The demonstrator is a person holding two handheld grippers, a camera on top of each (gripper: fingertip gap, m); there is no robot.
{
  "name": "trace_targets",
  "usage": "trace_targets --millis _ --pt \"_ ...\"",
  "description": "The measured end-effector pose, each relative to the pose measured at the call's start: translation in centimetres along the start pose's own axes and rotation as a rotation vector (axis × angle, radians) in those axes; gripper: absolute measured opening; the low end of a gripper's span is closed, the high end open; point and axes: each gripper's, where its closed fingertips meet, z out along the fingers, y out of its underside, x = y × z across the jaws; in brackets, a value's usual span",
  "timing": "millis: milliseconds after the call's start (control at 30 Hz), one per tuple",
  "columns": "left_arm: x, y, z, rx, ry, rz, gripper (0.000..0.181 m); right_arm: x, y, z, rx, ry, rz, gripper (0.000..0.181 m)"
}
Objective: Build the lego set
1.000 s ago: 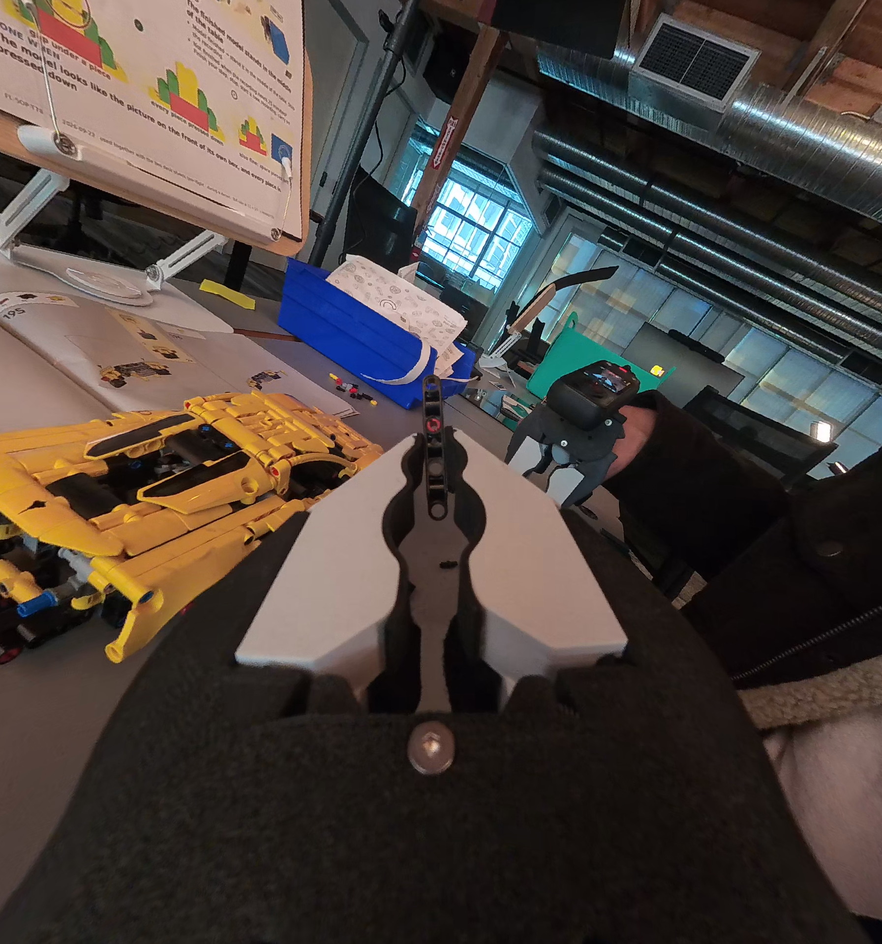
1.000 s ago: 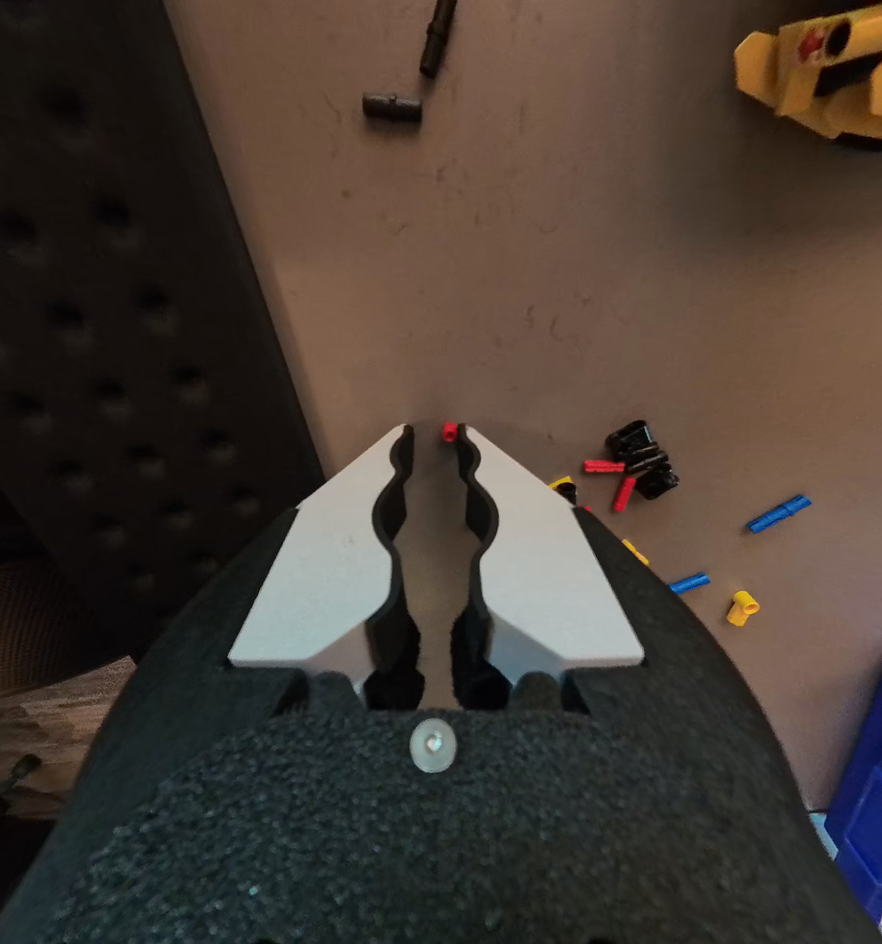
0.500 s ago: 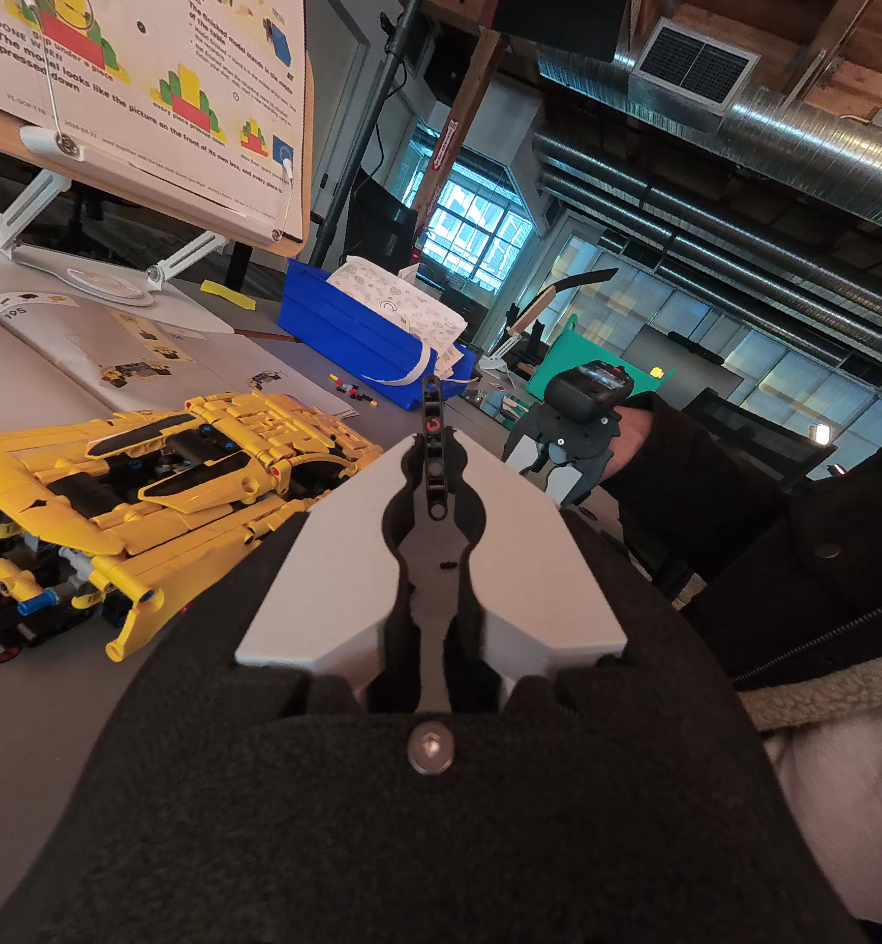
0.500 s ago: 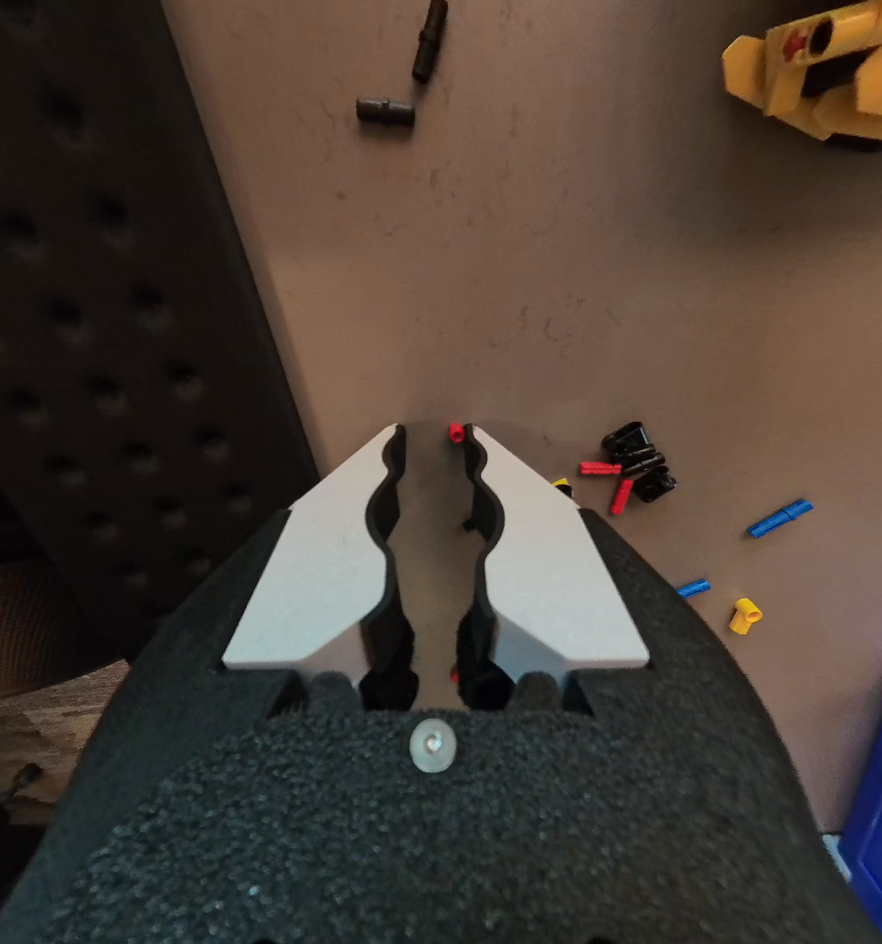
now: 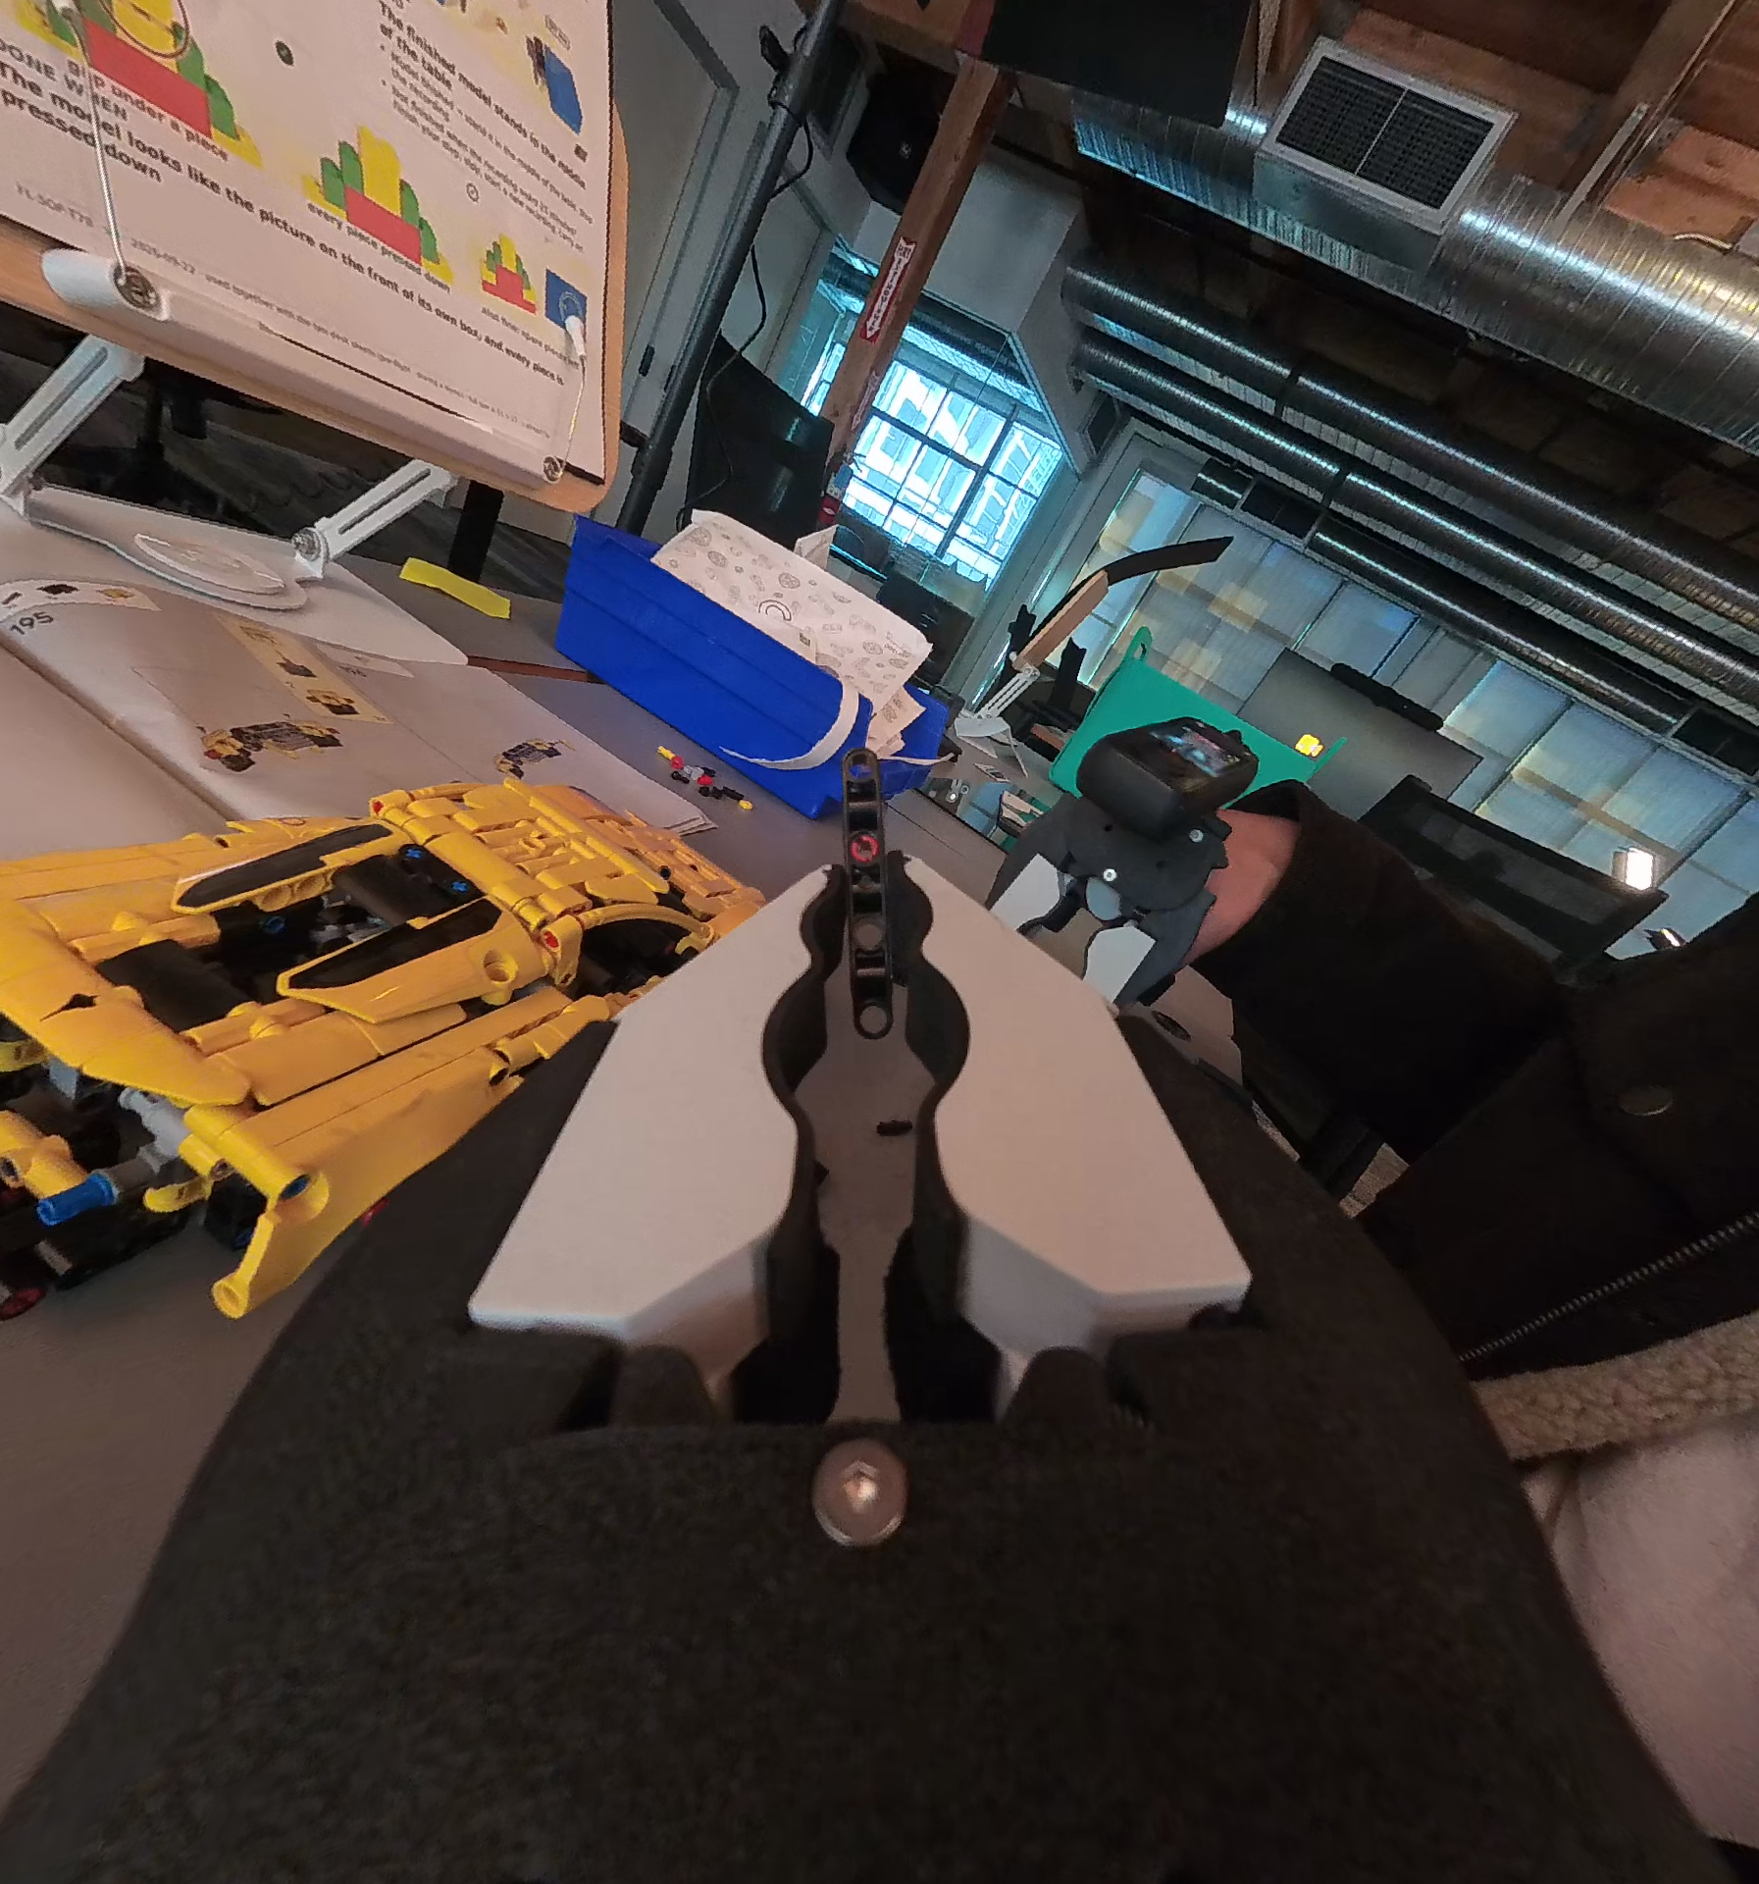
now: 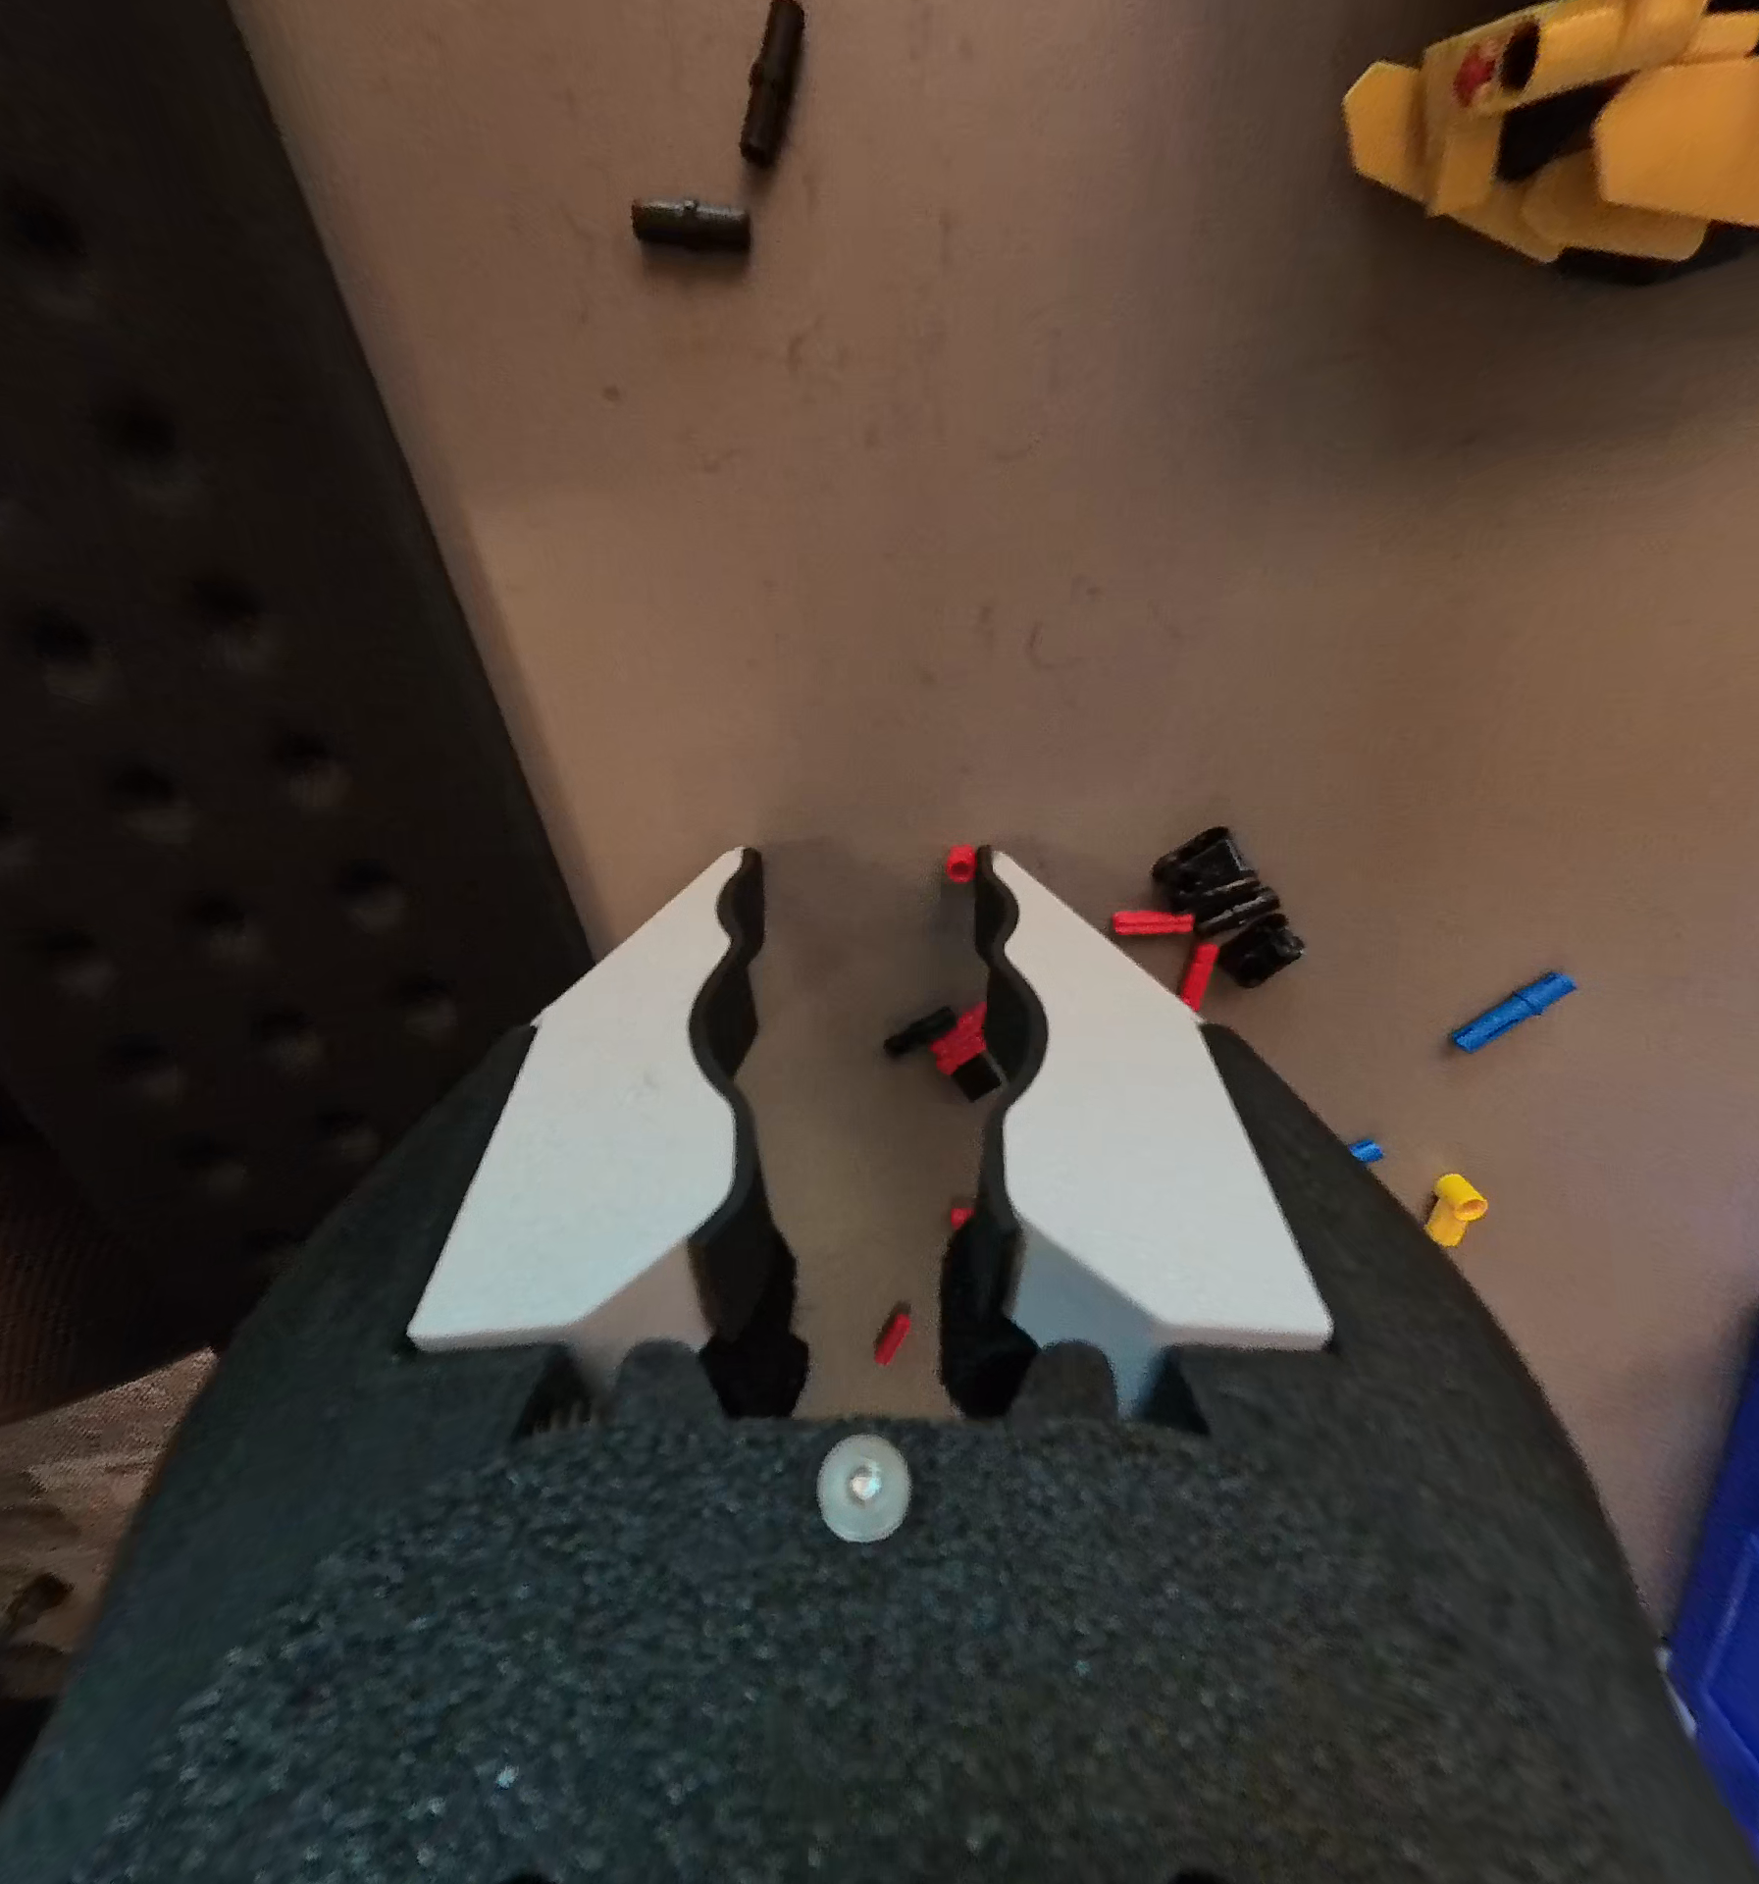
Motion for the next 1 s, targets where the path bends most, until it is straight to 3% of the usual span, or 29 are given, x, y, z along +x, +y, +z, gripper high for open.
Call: trace_targets --millis 1000 --pt "-0.11 -0.08 -0.08 0.004 -0.003 -0.008 0.007 0.08 -0.14 -0.02 0.034 -0.046 0.004 0.046"
